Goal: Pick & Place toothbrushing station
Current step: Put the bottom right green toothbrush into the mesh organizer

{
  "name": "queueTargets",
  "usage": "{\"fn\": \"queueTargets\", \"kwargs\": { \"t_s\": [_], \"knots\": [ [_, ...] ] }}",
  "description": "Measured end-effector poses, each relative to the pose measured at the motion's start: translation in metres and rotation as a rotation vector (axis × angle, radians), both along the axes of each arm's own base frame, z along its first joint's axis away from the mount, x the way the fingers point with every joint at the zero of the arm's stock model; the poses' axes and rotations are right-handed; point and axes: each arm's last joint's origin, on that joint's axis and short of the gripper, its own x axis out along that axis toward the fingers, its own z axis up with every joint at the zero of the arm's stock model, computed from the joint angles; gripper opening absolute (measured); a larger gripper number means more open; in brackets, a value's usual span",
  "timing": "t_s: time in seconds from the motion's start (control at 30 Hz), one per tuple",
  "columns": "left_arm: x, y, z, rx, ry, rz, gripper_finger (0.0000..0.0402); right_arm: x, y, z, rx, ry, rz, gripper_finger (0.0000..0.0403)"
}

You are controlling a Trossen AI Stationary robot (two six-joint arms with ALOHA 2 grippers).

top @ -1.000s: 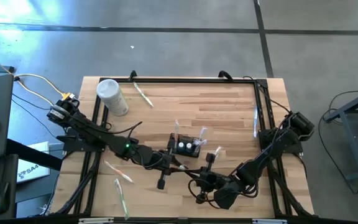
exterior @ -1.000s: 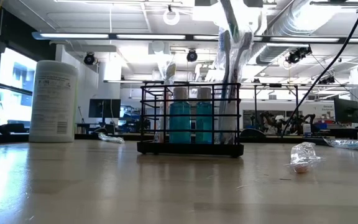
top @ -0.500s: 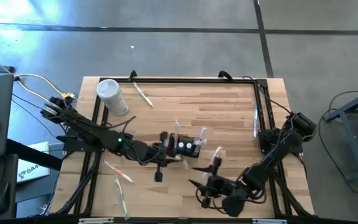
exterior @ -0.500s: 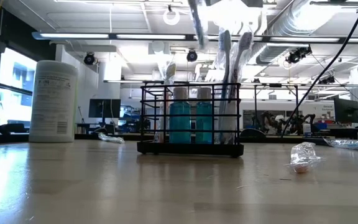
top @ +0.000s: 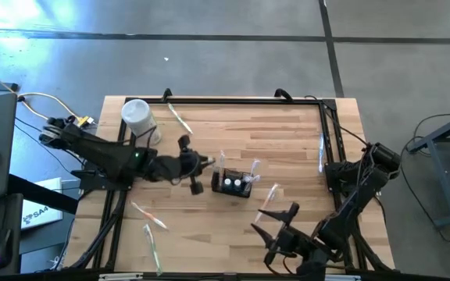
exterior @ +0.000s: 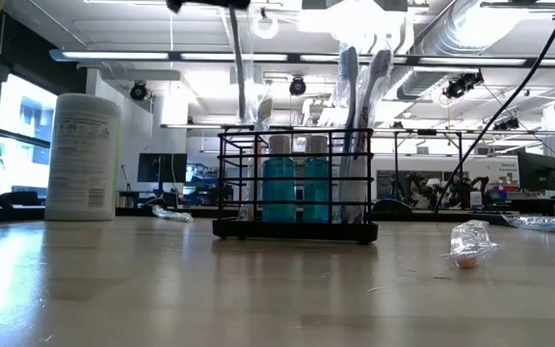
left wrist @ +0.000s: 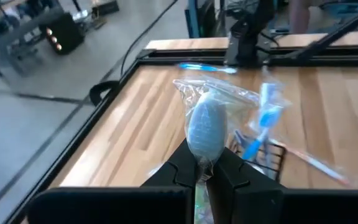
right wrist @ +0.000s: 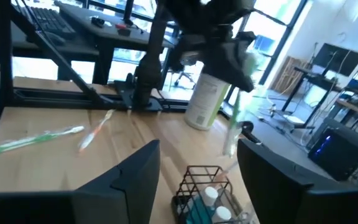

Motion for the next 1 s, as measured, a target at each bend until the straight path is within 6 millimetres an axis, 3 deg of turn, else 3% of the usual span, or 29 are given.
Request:
{"fn": "queueTargets", "kwargs": {
  "t_s": [0.33, 0.6, 1.0],
  "knots": [
    [0.008, 0.032, -0.029, -0.126, 0.016, -0.003, 0.0010, 0.001, -0.003, -0.004, 0.045, 0.013, 0.017, 0.0203],
    [0.008, 0.030, -0.038, -0.192, 0.012, -0.039, 0.0010, 0.002, -0.004, -0.005, 0.039, 0.024, 0.017, 0.0203],
    [0.009, 0.030, -0.033, -0.186, -0.032, -0.060, 0.0009, 0.009, -0.018, -0.012, 0.105, 0.056, -0.007, 0.0203]
  ]
}}
